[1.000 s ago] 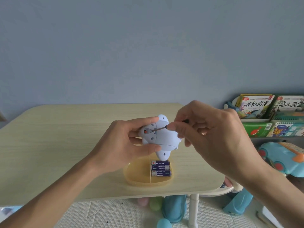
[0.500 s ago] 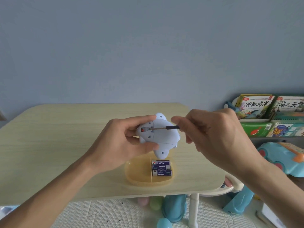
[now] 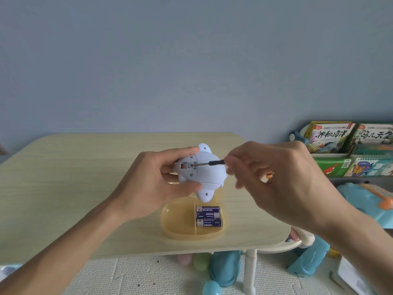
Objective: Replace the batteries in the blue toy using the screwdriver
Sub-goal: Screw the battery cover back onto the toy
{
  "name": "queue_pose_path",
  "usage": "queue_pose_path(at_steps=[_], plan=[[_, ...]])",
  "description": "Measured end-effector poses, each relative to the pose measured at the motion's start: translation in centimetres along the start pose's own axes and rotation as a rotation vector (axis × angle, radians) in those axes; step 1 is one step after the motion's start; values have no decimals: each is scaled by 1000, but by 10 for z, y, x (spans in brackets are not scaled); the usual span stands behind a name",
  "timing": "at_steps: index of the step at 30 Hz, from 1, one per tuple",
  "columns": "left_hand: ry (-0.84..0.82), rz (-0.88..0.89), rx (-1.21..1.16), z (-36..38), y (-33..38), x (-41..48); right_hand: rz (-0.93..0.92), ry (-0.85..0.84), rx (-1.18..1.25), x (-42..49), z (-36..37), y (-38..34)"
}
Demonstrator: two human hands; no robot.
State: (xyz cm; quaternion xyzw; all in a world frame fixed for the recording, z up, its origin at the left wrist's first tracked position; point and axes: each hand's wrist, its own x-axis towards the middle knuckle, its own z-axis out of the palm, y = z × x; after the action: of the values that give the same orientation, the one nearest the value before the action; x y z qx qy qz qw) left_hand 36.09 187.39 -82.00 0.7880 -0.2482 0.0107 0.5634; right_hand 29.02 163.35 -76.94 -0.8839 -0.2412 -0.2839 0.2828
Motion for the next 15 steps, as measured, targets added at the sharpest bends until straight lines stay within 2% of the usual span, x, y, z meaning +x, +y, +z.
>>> queue_pose_path(at_steps=[4,6,11,15], plan=[[-7,8,4,3,1,0,-11,70,-81,1,9,0],[1,4,-3,3,1,0,35,85,-14,2,9,0],[0,-4,6,4,0,1,72,-8,148,2,4,-2],[5,0,-4,4,2,1,45,5,33,0,1,2]])
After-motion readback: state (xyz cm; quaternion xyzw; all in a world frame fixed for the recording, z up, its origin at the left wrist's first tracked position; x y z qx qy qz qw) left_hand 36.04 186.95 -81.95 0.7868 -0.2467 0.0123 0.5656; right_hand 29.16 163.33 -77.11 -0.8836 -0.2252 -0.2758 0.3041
